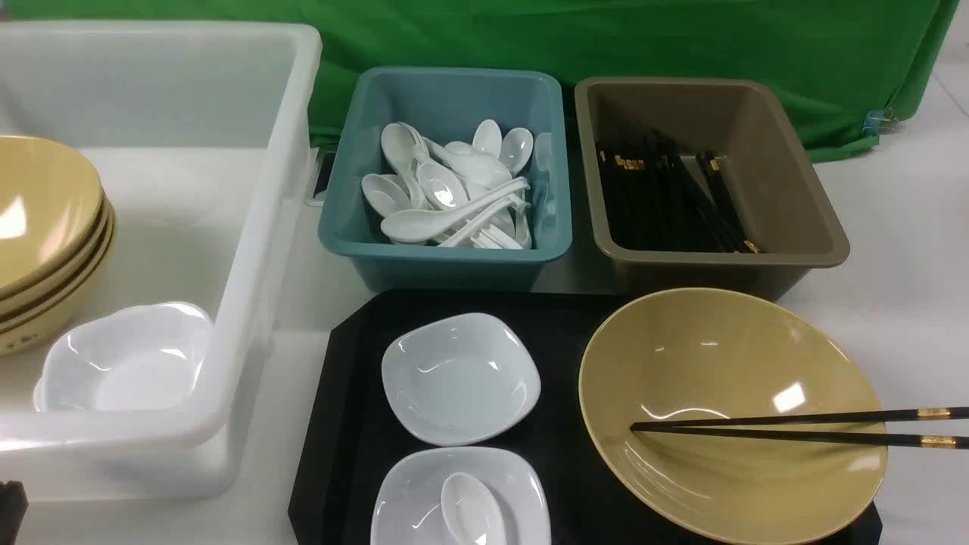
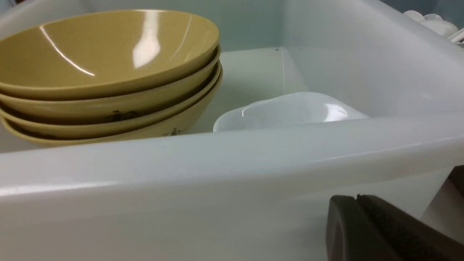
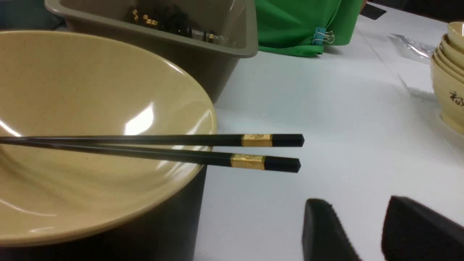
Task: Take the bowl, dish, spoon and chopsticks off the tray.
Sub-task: Use the right arm to grab the chopsticks, then use the right arm to put the chopsticks into the small storage box on the right, then use the left arm to grab the soup spoon in the middle, then use the left arm to put the soup spoon into the small storage box in the middle, then use the left arm to grab the yellow noodle bowl on the left
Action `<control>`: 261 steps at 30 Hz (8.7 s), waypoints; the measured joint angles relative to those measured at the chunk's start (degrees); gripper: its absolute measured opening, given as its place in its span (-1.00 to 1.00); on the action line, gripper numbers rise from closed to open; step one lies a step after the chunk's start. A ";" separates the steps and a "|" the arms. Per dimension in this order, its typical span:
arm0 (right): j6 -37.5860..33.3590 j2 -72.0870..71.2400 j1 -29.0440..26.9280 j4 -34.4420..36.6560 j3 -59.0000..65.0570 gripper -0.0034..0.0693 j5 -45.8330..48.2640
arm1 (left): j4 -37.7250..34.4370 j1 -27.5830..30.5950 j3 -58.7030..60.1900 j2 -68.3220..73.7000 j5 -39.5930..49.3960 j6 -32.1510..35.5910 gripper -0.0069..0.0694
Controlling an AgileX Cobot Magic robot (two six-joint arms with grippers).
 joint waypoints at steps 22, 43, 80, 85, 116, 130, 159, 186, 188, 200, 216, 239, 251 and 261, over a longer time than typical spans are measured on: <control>0.06 0.00 0.00 0.00 0.00 -0.24 0.00 | -21.37 0.00 0.00 0.00 -24.06 -12.88 -0.76; 31.15 0.48 0.27 14.27 -2.15 -0.47 -33.07 | -17.18 0.00 -50.27 34.70 22.89 -12.25 -0.76; -21.12 93.38 28.03 1.13 -66.42 0.32 42.63 | -34.64 -33.79 -57.85 74.77 28.99 25.79 -0.83; -24.03 97.38 28.03 0.90 -66.42 0.36 40.76 | -38.11 -33.84 -58.89 78.40 27.37 32.24 -0.83; -18.76 100.75 28.03 -1.93 -80.20 -0.68 53.66 | -38.49 -33.84 -59.34 81.88 15.59 33.54 -0.83; -11.19 102.97 20.98 1.77 -99.54 -0.68 28.72 | -38.97 -33.84 -65.17 81.90 -11.26 33.54 -0.83; -7.67 116.43 14.30 11.85 -100.11 0.14 11.64 | -29.48 -33.98 -65.17 83.01 38.76 2.63 -0.81; -8.81 75.37 14.36 11.84 -87.45 -0.90 42.98 | -20.48 -40.70 -65.85 106.71 40.94 -31.83 0.46; -8.81 75.15 14.36 11.84 -87.45 -0.90 42.77 | -19.54 -40.70 -65.85 106.71 41.00 -32.40 0.36; -8.94 75.15 14.36 11.84 -87.41 -0.90 42.60 | -16.91 -40.70 -66.59 106.87 41.52 -33.24 -0.41; -15.11 73.56 14.59 14.46 -86.00 -0.90 54.13 | -12.20 -40.42 -77.09 98.93 45.90 -30.30 -0.62; -19.26 77.60 28.63 16.38 -74.37 -0.90 5.70 | -6.98 -22.64 -94.30 103.89 4.45 -19.28 -0.62; -18.50 81.17 27.22 14.88 -74.30 -0.90 4.39 | -2.69 -21.06 -94.30 114.74 3.38 -20.20 0.17; -16.43 74.13 17.89 14.51 -74.30 -0.90 19.28 | -9.16 -21.60 -98.31 108.84 30.81 -12.62 0.50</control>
